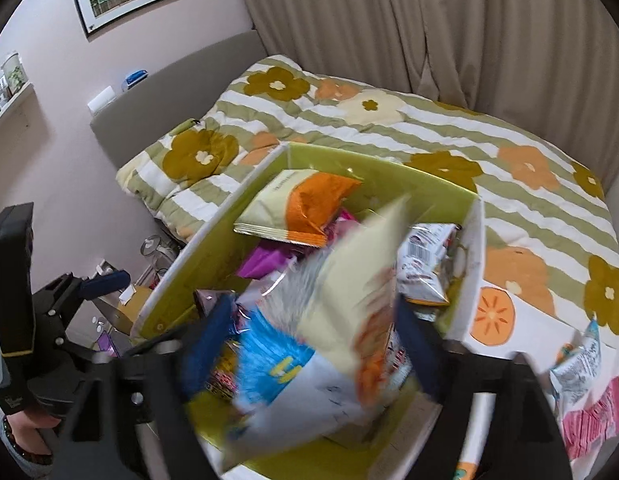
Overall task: Organize snacks
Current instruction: 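Release the gold bag into the box with left tool while right tool drops the sticks bag in, then move both tools back over the blue-white and pink bags on the sheet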
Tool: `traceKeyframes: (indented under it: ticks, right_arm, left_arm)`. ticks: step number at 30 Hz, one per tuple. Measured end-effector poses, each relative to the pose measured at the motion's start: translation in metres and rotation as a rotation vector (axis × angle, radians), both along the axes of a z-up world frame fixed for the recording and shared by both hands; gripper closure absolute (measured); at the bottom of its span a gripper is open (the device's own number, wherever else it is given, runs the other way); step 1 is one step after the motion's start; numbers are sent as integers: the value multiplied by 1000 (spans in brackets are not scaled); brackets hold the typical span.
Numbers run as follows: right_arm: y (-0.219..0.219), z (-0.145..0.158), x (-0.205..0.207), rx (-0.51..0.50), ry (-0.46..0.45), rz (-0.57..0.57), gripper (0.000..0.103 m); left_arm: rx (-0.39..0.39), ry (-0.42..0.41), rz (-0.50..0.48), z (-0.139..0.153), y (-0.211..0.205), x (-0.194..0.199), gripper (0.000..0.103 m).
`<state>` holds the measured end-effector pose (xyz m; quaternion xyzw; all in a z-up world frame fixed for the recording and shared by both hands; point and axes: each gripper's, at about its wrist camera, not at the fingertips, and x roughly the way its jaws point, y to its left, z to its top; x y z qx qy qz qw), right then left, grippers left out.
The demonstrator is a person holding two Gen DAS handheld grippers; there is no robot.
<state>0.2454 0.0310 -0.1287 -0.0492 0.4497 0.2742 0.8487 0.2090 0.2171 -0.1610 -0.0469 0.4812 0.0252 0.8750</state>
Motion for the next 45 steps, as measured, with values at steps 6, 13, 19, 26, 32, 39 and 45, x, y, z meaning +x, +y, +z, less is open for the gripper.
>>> traceKeyframes:
  ticks: [6, 13, 19, 26, 32, 39, 45]
  right_arm:
    - [-3, 0, -5, 8, -45, -34, 6]
    - [-11, 11, -12, 3, -60, -73, 6]
    - [-19, 30, -27, 28, -94, -109, 6]
    - [-35, 58, -56, 43, -159, -166, 6]
    - [-63, 74, -83, 20, -190, -262, 6]
    - [-100, 77, -116, -31, -213, -415, 6]
    - [-127, 78, -138, -42, -219, -522, 6]
  left_arm:
    - [-19, 5, -3, -4, 1, -4, 0]
    - [-7, -33, -27, 11, -7, -13, 0]
    - [22, -89, -33, 37, -11, -28, 0]
    - [27, -153, -45, 67, -22, -54, 0]
    - [29, -204, -68, 87, -39, -70, 0]
    - [24, -244, -149, 97, -70, -80, 0]
    - [23, -263, -243, 101, -101, -81, 0]
